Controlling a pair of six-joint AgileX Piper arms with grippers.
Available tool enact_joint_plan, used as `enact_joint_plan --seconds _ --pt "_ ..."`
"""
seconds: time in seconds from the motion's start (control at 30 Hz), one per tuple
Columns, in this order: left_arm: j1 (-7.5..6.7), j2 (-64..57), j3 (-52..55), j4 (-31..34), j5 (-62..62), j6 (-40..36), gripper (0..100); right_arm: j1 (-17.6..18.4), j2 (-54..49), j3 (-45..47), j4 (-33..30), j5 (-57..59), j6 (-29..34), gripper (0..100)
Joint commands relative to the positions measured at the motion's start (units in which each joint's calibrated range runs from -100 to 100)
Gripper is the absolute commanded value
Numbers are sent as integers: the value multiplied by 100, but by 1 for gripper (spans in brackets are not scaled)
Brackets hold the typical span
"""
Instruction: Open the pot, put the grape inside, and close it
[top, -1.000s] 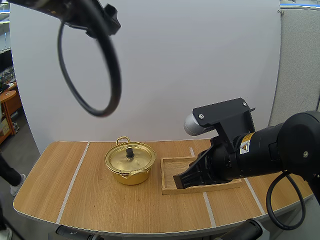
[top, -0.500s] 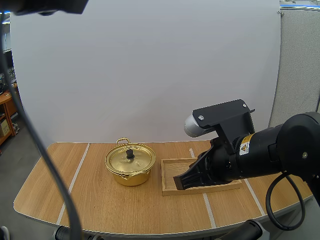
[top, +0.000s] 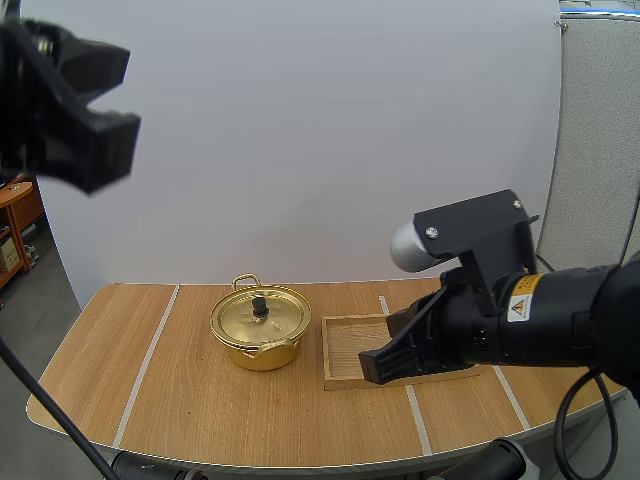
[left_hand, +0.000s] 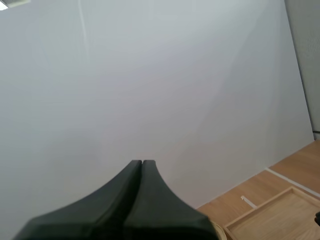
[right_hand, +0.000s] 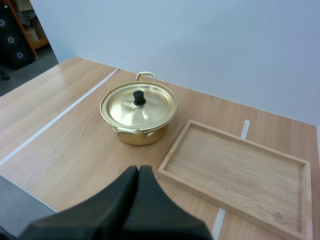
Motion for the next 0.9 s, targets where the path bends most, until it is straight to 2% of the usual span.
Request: enact_joint_plan --seconds 0.0,0.17,0.27,0.37,0.5,0.7,0.87 --pt "-18 -1181 1459 -39 -1321 -685 0 -128 -889 16 -36 -850 -42 0" --pt "-18 -1967 2494 305 -1599 -763 0 -516 -1237 -11 -10 -1677 -42 0" --pt "-11 -1989 2833 606 -1730 -994 0 -690 -1237 -14 -10 -1933 -42 0" --pt "66 -1989 3106 886 -1903 -1179 0 -822 -1237 -14 -10 -2301 -42 0" --pt "141 -1989 3590 902 -2317 -1306 0 -920 -1237 27 -10 -3024 -45 0" --pt "166 -1989 5091 902 -3664 -1557 0 -935 -1237 543 -121 -3974 -54 0" --pt "166 -1989 6480 1045 -5901 -1691 0 -935 -1237 1408 -291 -5385 -54 0"
